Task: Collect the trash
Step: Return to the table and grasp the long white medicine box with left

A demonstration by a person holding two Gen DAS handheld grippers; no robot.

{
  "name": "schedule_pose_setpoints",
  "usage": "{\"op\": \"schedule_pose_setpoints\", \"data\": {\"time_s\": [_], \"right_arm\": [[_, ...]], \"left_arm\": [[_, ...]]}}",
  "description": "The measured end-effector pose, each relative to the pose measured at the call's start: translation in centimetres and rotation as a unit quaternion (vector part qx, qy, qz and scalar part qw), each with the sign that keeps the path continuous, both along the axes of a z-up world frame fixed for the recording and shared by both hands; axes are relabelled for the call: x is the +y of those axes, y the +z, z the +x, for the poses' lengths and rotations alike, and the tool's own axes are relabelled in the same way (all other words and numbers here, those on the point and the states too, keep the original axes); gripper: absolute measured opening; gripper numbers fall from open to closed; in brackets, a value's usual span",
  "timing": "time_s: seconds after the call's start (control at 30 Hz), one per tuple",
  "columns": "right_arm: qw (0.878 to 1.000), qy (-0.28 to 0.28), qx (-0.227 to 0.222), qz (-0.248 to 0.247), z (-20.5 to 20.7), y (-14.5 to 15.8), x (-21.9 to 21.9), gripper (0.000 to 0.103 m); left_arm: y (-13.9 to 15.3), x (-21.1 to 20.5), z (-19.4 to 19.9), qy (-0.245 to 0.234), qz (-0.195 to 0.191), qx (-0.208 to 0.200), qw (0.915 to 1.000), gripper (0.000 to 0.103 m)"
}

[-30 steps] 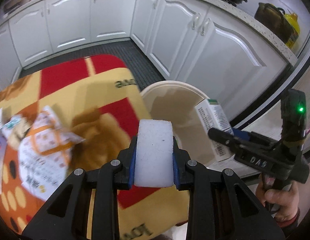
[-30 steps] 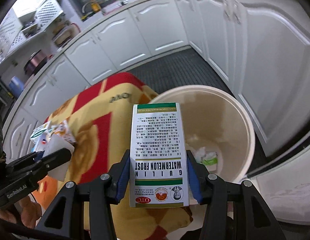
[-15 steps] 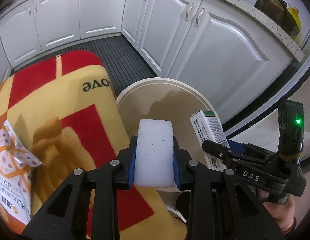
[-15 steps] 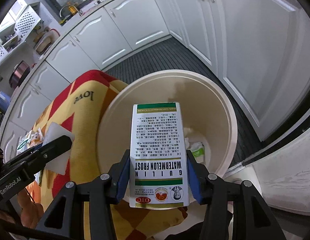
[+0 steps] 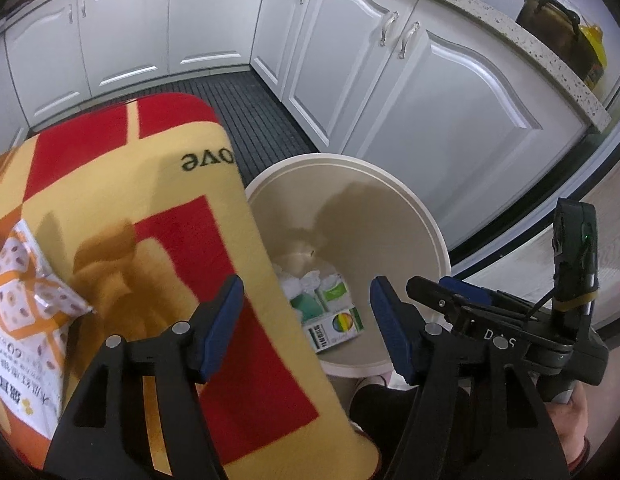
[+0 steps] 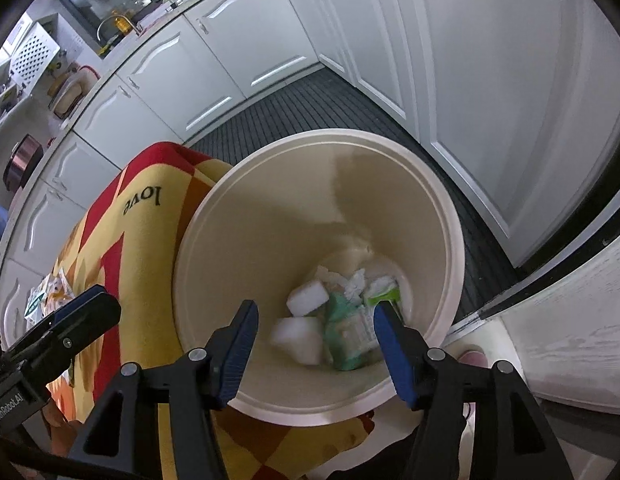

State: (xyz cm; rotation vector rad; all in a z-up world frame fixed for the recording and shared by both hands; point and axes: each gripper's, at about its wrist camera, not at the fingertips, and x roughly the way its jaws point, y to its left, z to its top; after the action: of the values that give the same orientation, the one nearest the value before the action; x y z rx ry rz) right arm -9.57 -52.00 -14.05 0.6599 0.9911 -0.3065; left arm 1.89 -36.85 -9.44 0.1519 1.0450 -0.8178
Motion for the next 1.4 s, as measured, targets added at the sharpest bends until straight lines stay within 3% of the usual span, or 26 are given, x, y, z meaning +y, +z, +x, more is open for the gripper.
{"op": "schedule_pose_setpoints", "data": {"time_s": [0.37, 0.63, 0.83, 1.17, 1.4], "right_arm": [[1.0, 0.025, -0.006, -0.002, 0.3, 1.2, 2.6, 0.061], [0.998, 0.058, -0.018, -0.009, 1.3, 2.7, 6.2, 0.064], [0.995, 0.098, -0.022, -0.015, 2.9, 3.6, 9.5, 0.064], [0.984, 0.177, -0.024, -0.024, 6.8, 4.9, 16.4, 0.065], [0.978, 0.208, -0.025, -0.007, 9.2, 4.9, 19.9, 0.07]], "left_arm": [[1.5, 4.2, -1.2, 0.031, 0.022, -0.029, 0.9989, 0.064], [2.4, 10.7, -0.6, 0.095, 0.045, -0.057, 0.9928, 0.065], [2.5, 15.6, 0.1, 0.137, 0.05, -0.057, 0.9876, 0.065], [2.1, 24.1, 1.3, 0.192, 0.082, -0.07, 0.9753, 0.065], [2.8, 29.5, 3.3, 0.224, 0.067, -0.058, 0.9704, 0.065]]}}
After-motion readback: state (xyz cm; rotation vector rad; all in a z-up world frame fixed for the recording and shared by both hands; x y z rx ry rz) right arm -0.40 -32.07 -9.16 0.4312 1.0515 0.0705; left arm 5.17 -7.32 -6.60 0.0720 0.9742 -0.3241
